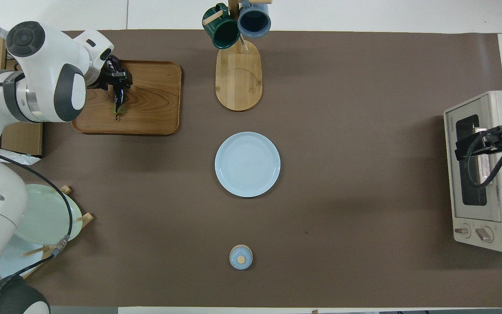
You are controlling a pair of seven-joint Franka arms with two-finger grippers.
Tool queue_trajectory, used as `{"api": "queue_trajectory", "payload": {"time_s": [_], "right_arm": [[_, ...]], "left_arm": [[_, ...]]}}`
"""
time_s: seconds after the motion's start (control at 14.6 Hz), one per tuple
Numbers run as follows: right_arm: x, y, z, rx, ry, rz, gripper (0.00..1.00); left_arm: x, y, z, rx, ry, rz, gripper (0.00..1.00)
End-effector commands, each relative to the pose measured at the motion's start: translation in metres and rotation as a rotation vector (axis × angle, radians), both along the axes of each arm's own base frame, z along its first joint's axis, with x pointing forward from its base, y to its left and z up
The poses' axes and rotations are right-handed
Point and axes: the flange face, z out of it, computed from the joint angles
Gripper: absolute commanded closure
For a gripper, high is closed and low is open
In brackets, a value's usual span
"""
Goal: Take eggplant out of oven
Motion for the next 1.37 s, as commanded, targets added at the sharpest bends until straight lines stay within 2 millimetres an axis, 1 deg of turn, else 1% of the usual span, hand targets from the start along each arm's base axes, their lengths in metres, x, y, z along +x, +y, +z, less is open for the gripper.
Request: {"api": "queue_trajectory", "payload": {"time_s": [0.0, 0.07, 0.14, 0.21, 0.27, 0.34, 0.41, 0.48, 0.62, 0.69, 0.89, 0.96, 1.03, 1.1, 1.17, 1.23, 1.3], "right_arm": [[-0.004, -0.002, 0.007, 0.026, -0.008, -0.014, 0.0], [-0.005, -0.006, 0.008, 0.026, -0.009, -0.017, 0.0], [-0.005, -0.006, 0.008, 0.027, -0.009, -0.022, 0.0], [-0.005, -0.007, 0.008, 0.027, -0.01, -0.025, 0.0], [-0.004, -0.008, 0.009, 0.027, -0.019, -0.023, 0.0], [-0.001, -0.01, 0.01, 0.026, -0.037, -0.025, 0.0], [-0.001, -0.012, 0.01, 0.026, -0.042, -0.03, 0.0], [-0.001, -0.013, 0.01, 0.026, -0.042, -0.033, 0.0], [-0.001, -0.013, 0.01, 0.026, -0.042, -0.033, 0.0], [-0.001, -0.015, 0.009, 0.026, -0.04, -0.037, 0.0], [-0.002, -0.009, 0.008, 0.027, -0.033, -0.024, 0.0], [-0.002, -0.009, 0.008, 0.027, -0.029, -0.024, 0.0], [-0.002, -0.01, 0.008, 0.027, -0.032, -0.025, 0.0], [-0.002, -0.011, 0.008, 0.027, -0.031, -0.027, 0.0], [-0.002, -0.012, 0.008, 0.026, -0.033, -0.031, 0.0], [-0.002, -0.014, 0.008, 0.027, -0.033, -0.033, 0.0], [-0.002, -0.014, 0.008, 0.028, -0.033, -0.035, 0.0]], "left_arm": [[-0.007, 0.0, 0.011, 0.027, 0.021, -0.019, 0.0], [-0.008, 0.0, 0.016, 0.031, 0.034, -0.02, 0.0], [-0.006, 0.001, 0.031, 0.033, 0.042, -0.019, 0.0], [-0.006, 0.007, 0.047, 0.037, 0.058, -0.011, 0.0], [-0.01, 0.009, 0.067, 0.036, 0.059, -0.008, 0.0], [-0.017, 0.011, 0.096, 0.035, 0.042, -0.006, 0.0], [-0.025, 0.013, 0.118, 0.035, 0.042, -0.002, 0.0], [-0.033, 0.014, 0.135, 0.04, 0.054, -0.001, 0.0], [-0.051, 0.014, 0.176, 0.044, 0.058, 0.003, 0.0], [-0.062, 0.017, 0.195, 0.048, 0.075, 0.008, 0.0], [-0.111, 0.027, 0.261, 0.058, 0.096, 0.015, 0.0], [-0.127, 0.032, 0.273, 0.063, 0.115, 0.014, 0.0], [-0.141, 0.031, 0.282, 0.066, 0.127, 0.008, 0.0], [-0.151, 0.029, 0.29, 0.068, 0.125, 0.006, 0.0], [-0.162, 0.027, 0.294, 0.071, 0.14, 0.006, 0.0], [-0.169, 0.027, 0.295, 0.074, 0.152, 0.004, 0.0], [-0.176, 0.026, 0.292, 0.077, 0.17, 0.0, 0.0]]}}
